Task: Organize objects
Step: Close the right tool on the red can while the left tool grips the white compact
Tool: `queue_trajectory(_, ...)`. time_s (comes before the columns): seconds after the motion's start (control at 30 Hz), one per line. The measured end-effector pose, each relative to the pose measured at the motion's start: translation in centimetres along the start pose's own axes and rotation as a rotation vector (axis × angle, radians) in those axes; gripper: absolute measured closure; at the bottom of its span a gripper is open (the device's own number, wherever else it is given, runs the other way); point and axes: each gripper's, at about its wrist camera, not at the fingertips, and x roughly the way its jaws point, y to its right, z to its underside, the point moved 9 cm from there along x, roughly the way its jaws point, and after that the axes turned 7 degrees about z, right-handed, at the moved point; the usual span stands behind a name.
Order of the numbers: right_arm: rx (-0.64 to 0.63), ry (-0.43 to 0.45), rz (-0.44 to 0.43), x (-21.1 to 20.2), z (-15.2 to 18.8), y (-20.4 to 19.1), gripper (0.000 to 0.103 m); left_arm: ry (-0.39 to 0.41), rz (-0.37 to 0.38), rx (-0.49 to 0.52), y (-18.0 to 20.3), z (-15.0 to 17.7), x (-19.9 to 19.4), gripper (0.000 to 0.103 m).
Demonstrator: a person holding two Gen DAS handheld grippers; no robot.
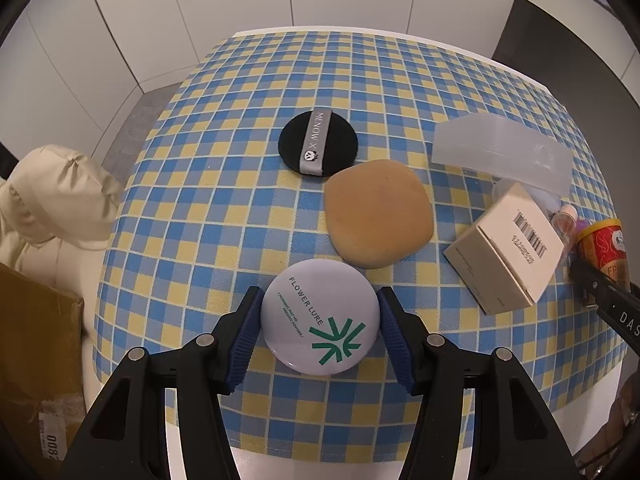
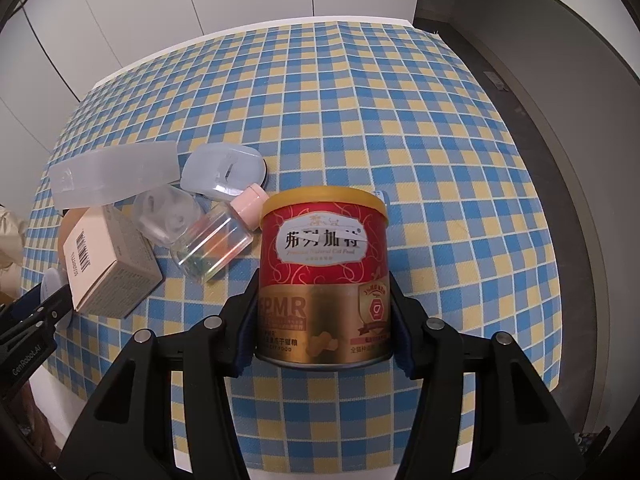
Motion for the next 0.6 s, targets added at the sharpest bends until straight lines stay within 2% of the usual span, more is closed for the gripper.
queue_trajectory(0.3,-0.022,0.004,0.007,-0.1,0.0,-0.6,0.047,-0.004,0.017,0.001,0.7,-1.1,-2.4,0.046)
queue_trajectory(0.6,-0.038,-0.018,0.013,-2.3,-0.4,-0.7,0.047,-0.019,0.013,0.008,0.5,-4.8,-4.8,0.046)
